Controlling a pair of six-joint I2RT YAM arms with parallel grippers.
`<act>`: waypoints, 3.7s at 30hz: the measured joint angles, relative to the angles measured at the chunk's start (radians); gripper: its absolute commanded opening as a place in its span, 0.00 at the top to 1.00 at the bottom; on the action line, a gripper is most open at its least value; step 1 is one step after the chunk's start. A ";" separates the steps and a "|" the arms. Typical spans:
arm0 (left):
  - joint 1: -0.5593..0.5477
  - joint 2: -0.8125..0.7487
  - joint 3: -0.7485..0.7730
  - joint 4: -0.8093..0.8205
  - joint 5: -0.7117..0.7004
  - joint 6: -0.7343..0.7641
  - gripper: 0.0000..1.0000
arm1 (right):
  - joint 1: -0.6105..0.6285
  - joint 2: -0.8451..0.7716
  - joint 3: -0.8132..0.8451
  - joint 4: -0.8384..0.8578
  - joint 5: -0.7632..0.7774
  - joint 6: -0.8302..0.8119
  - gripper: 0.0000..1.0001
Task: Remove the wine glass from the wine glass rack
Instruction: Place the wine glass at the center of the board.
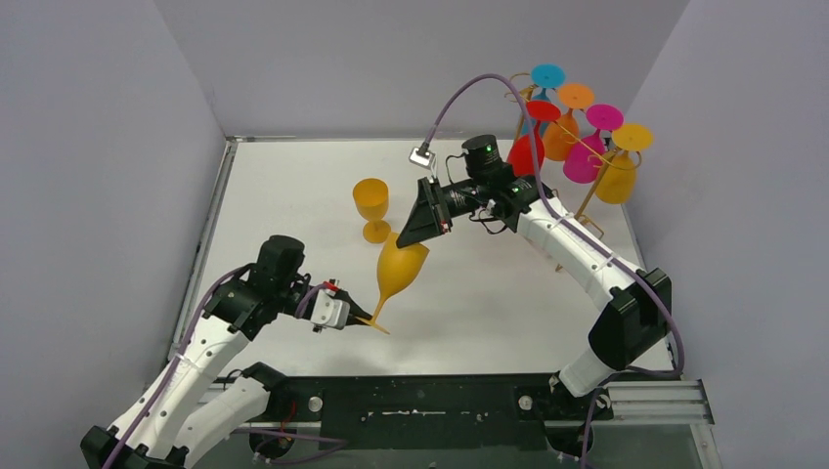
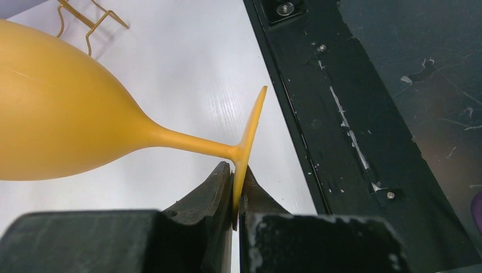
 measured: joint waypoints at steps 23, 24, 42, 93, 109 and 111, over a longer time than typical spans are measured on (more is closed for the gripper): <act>0.000 -0.063 -0.050 0.135 -0.051 -0.187 0.66 | 0.005 -0.017 -0.028 0.117 0.012 0.070 1.00; 0.000 -0.066 -0.055 0.138 -0.057 -0.199 0.65 | 0.009 -0.022 -0.028 0.111 0.019 0.059 1.00; 0.001 -0.145 -0.182 0.333 -0.303 -0.438 0.03 | 0.024 -0.116 -0.072 0.008 0.383 -0.126 1.00; 0.067 -0.379 -0.317 0.556 -1.664 -1.270 0.03 | 0.211 0.194 0.048 0.093 1.559 -0.251 1.00; 0.067 -0.378 -0.320 0.563 -1.638 -1.248 0.05 | 0.179 0.398 0.228 0.092 1.518 -0.297 1.00; 0.067 -0.377 -0.320 0.563 -1.637 -1.246 0.05 | 0.182 0.398 0.228 0.092 1.518 -0.305 1.00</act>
